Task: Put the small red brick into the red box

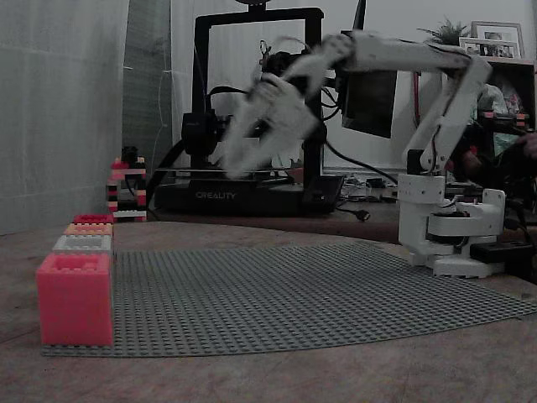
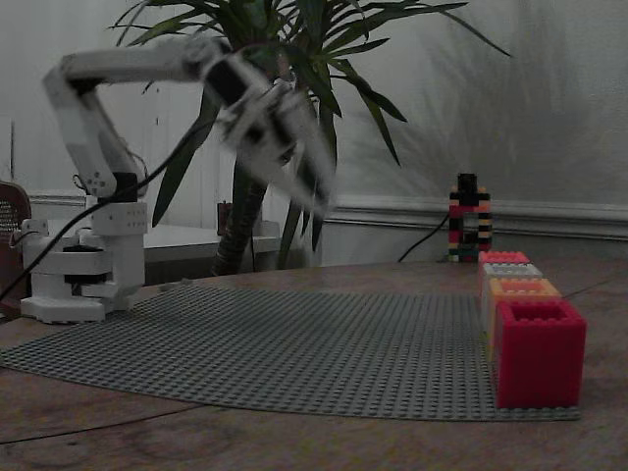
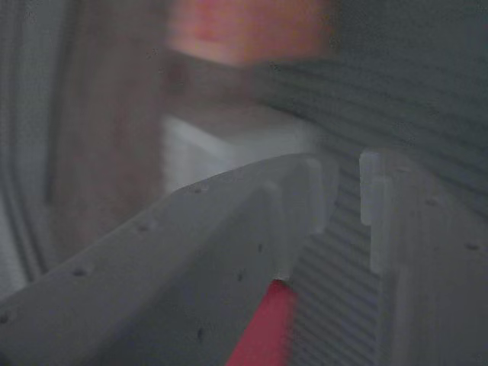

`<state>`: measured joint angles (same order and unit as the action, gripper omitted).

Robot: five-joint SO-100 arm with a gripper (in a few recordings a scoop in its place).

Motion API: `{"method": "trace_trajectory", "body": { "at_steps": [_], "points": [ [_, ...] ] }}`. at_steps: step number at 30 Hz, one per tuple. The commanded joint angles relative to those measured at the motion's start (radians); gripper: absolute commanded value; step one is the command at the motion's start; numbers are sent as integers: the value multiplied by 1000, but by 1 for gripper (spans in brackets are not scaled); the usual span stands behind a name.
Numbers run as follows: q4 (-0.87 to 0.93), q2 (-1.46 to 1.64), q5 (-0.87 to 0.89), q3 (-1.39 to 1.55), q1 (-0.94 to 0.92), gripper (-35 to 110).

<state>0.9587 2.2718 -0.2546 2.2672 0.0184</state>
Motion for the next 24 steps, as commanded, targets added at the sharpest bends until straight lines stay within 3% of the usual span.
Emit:
{"method": "trace_trajectory", "body": {
  "at_steps": [1,6,13,24],
  "points": [
    [72,302,49,206,21,0],
    [206,609,115,426,21,0],
    [385,815,190,509,23,1],
    [451,948,244,588,21,0]
  ]
}}
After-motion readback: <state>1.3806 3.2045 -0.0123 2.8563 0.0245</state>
